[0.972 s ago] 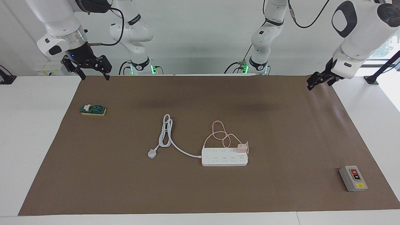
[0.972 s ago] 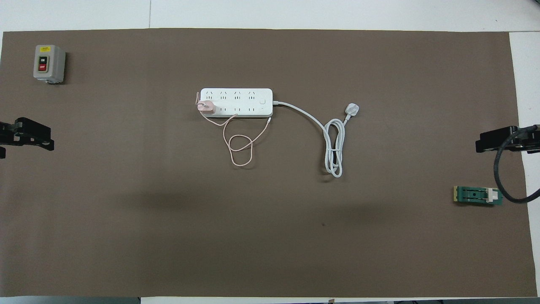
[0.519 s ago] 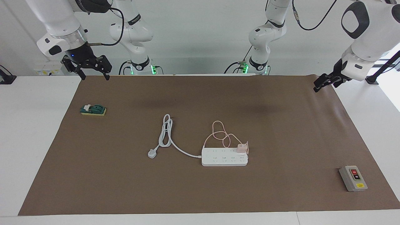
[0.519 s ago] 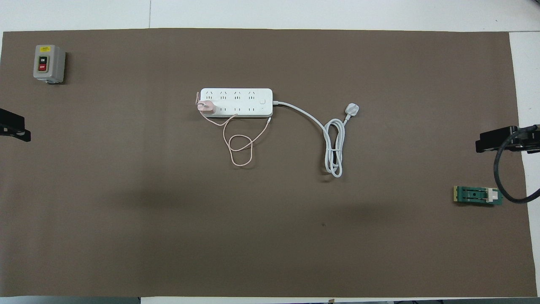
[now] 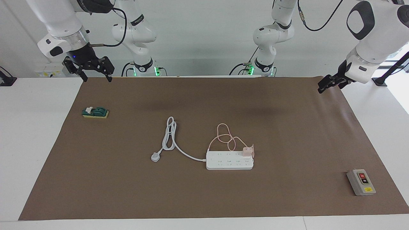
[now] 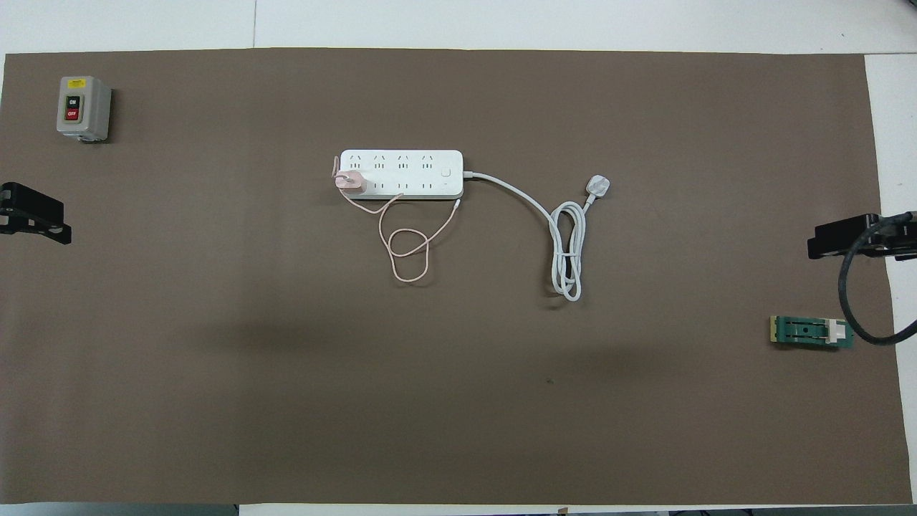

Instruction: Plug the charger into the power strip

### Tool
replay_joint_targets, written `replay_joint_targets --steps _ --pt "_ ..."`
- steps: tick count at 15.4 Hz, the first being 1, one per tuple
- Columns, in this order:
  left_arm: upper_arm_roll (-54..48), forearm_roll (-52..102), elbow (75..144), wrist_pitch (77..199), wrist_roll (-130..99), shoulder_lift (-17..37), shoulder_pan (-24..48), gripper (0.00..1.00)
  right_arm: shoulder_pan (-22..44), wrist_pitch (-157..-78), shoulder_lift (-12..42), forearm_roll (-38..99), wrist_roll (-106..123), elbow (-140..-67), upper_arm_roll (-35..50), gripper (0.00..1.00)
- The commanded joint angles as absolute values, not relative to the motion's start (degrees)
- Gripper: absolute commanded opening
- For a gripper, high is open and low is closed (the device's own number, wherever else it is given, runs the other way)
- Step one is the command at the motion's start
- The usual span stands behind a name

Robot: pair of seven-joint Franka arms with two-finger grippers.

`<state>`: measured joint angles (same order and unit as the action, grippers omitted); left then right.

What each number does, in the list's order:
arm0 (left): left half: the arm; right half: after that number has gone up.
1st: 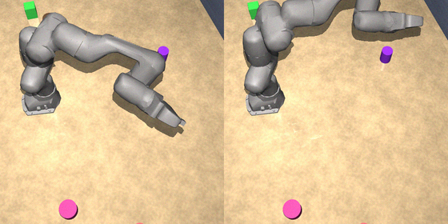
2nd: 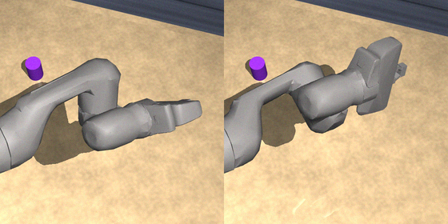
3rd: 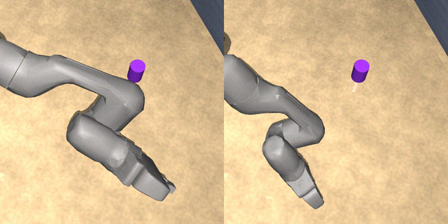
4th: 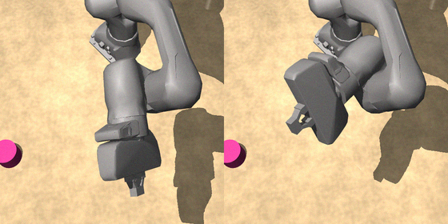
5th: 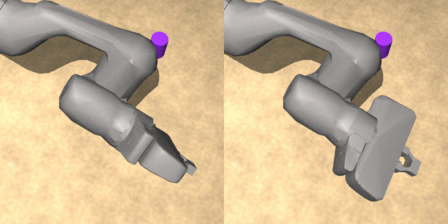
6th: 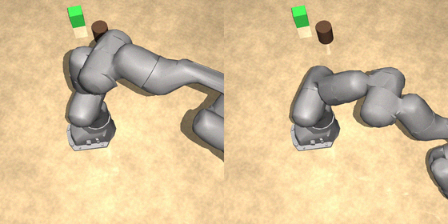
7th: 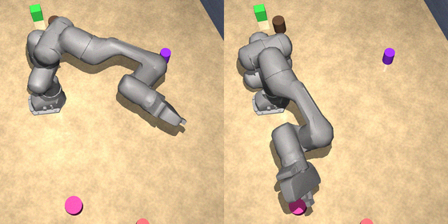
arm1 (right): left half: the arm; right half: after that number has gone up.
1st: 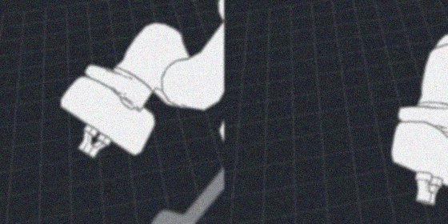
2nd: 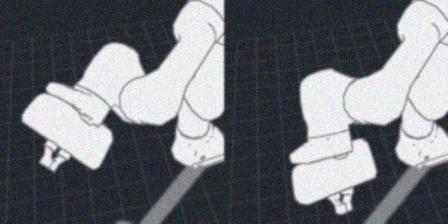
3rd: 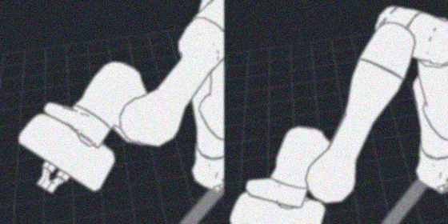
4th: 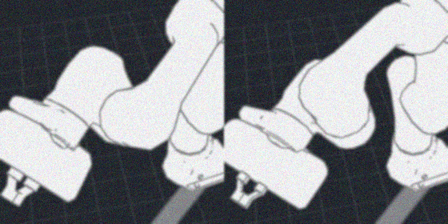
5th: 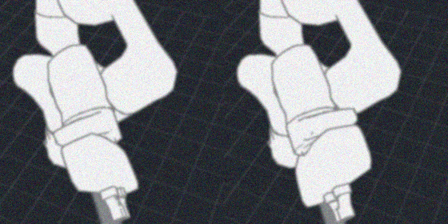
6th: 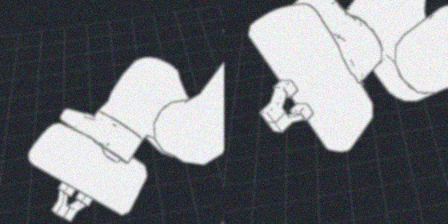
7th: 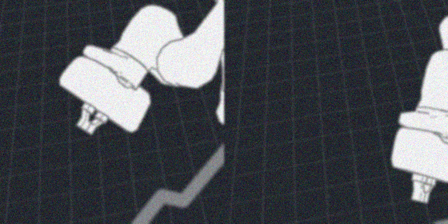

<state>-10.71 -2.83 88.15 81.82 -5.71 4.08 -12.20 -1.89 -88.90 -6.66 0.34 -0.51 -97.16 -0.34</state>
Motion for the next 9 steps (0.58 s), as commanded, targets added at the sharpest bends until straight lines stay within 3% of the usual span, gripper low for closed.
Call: replay_joint_targets --steps 1,9 --pt "-9.05 -2.73 91.75 81.3 -6.76 1.06 -10.2 1.0 -2.29 -87.89 -6.86 -0.18 -1.32 -96.94 0.0 1.0" --pt "-8.26 -2.72 96.06 83.58 -5.63 -1.93 -9.58 1.0 -2.2 -87.89 -6.86 -0.18 -1.32 -96.94 0.0 1.0"
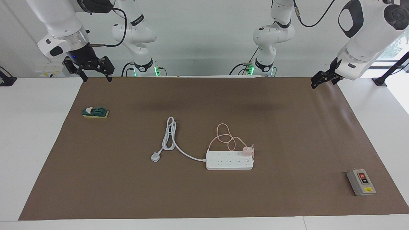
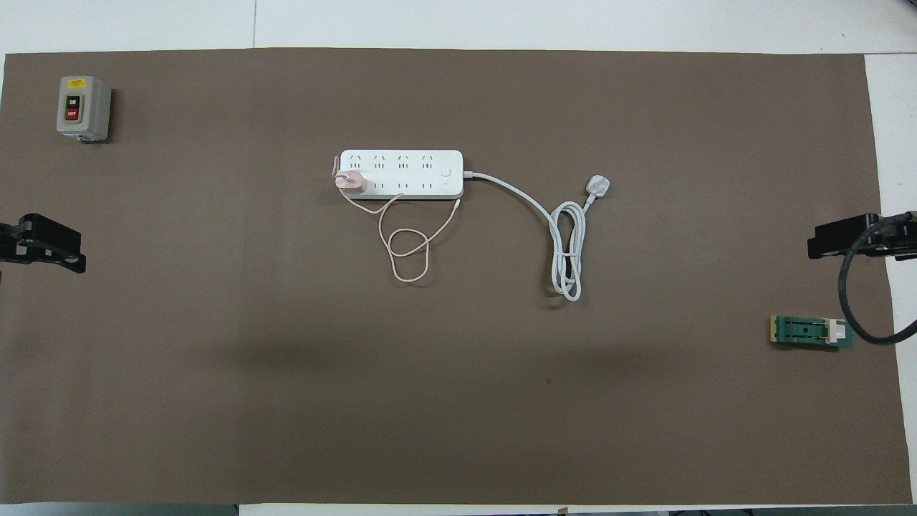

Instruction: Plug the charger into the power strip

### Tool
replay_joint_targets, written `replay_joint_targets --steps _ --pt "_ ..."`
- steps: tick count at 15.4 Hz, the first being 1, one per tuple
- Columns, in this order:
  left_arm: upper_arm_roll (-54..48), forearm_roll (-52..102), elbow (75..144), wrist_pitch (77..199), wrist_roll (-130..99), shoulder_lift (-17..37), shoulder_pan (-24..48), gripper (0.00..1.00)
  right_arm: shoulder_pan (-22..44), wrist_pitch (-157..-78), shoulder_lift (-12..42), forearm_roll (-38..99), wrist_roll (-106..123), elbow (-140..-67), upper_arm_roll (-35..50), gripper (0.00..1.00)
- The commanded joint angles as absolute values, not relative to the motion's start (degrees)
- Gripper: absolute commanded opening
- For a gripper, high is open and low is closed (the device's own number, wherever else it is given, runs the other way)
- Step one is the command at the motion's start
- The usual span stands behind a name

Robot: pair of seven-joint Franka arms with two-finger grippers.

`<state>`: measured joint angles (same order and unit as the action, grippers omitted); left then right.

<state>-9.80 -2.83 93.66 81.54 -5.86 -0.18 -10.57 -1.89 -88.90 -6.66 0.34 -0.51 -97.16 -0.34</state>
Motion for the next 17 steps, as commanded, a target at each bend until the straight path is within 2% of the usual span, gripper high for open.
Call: replay_joint_targets --steps 1,17 --pt "-8.17 -2.72 96.33 84.45 -5.71 -1.93 -9.32 1.0 -2.28 -87.89 -6.86 -0.18 -1.32 -96.94 0.0 1.0" --pt "3.33 -2.2 94.48 86.05 -5.71 -1.05 0.7 1.0 -2.29 -87.89 -6.86 -0.18 -1.32 -96.94 0.0 1.0"
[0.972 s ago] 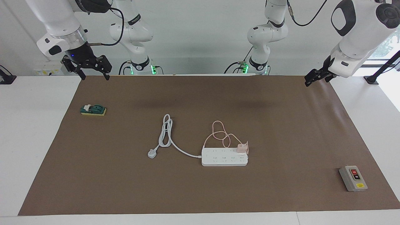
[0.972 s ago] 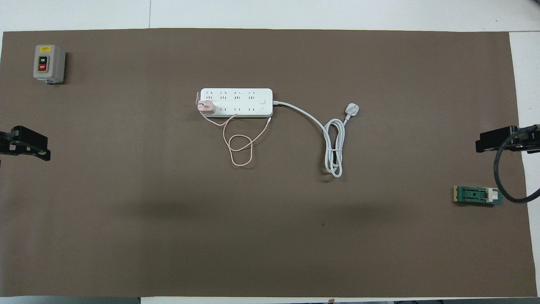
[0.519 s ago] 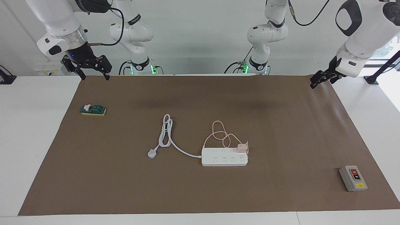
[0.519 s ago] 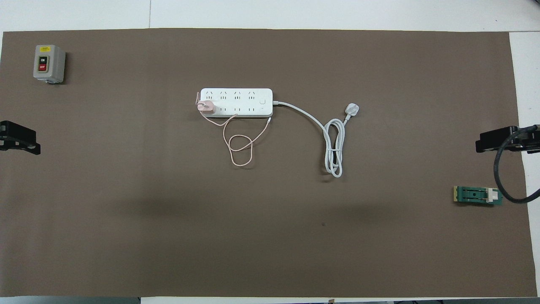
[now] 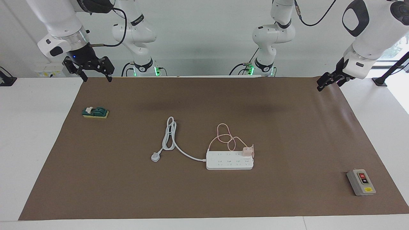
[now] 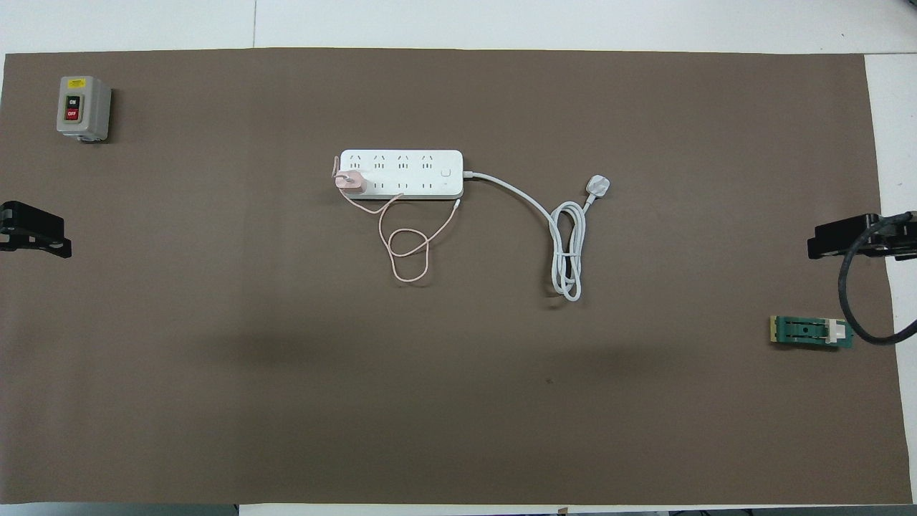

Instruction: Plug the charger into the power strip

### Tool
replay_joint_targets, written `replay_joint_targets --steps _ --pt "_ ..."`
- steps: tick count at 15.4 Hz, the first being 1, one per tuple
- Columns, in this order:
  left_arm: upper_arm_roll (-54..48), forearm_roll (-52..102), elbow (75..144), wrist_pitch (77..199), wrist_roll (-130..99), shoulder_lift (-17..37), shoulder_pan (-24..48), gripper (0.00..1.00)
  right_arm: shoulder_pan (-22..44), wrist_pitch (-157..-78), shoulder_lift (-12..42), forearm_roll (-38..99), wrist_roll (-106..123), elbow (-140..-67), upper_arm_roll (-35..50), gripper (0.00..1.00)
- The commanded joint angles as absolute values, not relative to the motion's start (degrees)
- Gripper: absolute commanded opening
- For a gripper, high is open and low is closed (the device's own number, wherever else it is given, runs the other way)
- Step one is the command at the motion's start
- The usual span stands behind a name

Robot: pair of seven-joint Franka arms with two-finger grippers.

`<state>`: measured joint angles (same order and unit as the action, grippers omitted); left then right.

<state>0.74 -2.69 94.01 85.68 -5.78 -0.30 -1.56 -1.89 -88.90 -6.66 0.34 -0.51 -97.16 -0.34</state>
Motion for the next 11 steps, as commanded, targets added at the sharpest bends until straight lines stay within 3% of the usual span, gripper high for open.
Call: replay_joint_targets --steps 1,11 --pt "3.51 -2.2 94.48 86.13 -5.71 -0.97 0.79 1.0 -2.29 -87.89 -6.86 -0.18 -1.32 -96.94 0.0 1.0" --pt "4.04 0.88 94.75 88.15 -5.45 -0.79 0.88 1.0 -2.29 -87.89 -6.86 -0.18 -1.32 -96.94 0.0 1.0"
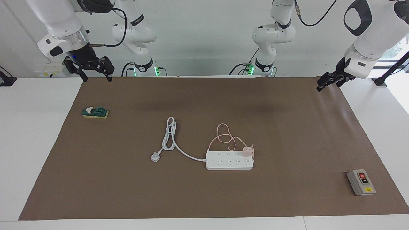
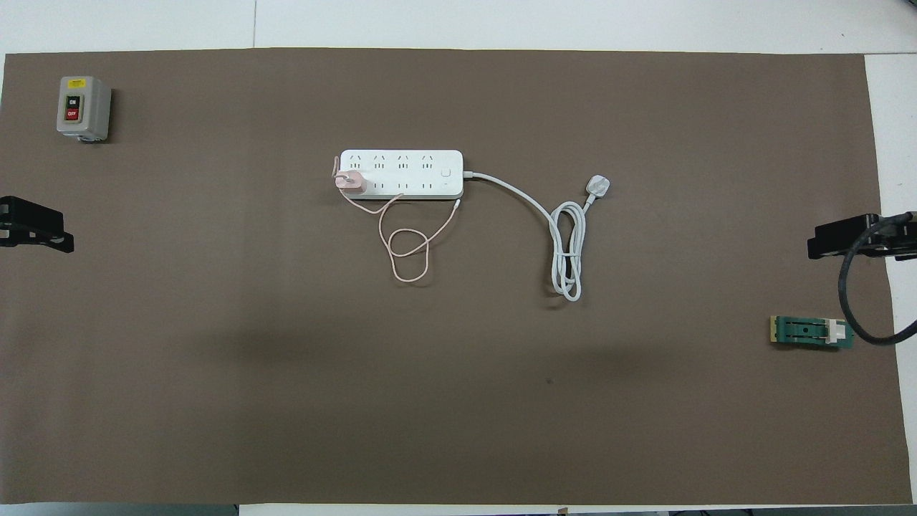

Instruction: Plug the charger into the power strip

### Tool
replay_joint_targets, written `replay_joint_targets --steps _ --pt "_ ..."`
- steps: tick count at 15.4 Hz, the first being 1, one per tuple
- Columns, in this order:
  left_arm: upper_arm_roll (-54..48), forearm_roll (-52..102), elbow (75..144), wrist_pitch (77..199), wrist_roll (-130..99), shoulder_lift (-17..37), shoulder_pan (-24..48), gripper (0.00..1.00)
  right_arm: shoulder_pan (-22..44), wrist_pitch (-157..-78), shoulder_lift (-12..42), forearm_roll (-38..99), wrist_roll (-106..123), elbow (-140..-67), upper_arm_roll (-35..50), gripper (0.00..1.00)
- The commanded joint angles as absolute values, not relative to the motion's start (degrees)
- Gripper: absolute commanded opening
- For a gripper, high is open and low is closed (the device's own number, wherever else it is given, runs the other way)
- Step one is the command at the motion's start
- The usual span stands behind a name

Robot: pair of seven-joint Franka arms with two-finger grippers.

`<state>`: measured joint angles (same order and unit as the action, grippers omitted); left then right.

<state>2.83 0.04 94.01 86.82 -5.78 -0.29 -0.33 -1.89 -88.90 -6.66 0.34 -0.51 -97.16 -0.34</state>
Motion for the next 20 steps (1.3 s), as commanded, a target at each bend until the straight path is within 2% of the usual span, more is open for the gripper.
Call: replay_joint_targets --steps 1,20 --pt "4.04 0.88 94.75 88.24 -5.28 -0.88 0.88 1.0 -2.29 -87.89 -6.86 -0.18 -1.32 -96.94 0.0 1.0" --pt "3.52 3.16 92.81 86.92 -0.09 -0.09 0.88 1.0 -2.29 -87.89 -6.86 -0.18 -1.32 -96.94 0.0 1.0"
